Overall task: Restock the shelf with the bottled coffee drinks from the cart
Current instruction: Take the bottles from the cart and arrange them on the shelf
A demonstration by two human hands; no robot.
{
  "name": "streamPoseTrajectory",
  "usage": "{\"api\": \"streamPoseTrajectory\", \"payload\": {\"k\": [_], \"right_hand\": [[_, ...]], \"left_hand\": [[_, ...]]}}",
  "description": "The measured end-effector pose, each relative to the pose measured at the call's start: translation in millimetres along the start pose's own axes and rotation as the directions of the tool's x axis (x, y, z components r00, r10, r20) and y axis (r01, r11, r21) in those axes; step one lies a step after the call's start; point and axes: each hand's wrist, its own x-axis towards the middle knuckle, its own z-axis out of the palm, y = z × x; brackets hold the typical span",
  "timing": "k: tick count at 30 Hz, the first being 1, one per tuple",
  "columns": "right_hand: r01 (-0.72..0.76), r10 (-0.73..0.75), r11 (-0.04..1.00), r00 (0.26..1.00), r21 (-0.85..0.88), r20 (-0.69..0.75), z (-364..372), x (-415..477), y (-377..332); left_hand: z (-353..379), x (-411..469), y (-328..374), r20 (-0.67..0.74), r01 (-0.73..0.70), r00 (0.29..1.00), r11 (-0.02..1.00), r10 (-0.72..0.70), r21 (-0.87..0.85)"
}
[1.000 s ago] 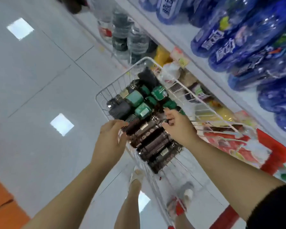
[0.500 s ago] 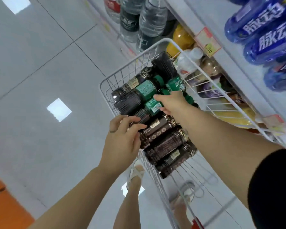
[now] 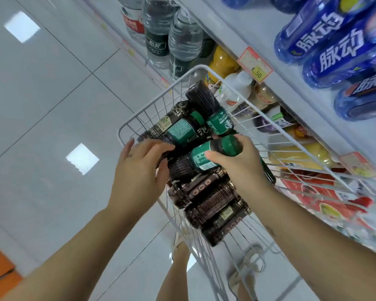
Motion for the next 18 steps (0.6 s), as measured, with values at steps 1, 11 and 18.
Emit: {"api": "streamPoseTrajectory", "payload": {"k": [1,11,18], "right_hand": [[0.014,-0.012,0.999,0.999,0.05,-0.042,-9.4,-6.4,2.9],[0.167,-0.113,0.975,0.941,0.147,-0.319,-70.6,-38.4,6.8],[0.229,-0.249,0.966,0.949,-0.12,-0.191,-94.7,-41.0,2.6]], "left_hand": [[-1.8,10.6,2.2,0.047,0.01,0.999,1.0,-0.009,-0.023],[46.0,66.3,5.4,0.366,0.202,0.874,0.924,-0.32,0.326],[23.1,46.0,31.5,0.502,0.455,0.803,0.874,-0.322,-0.167]]}}
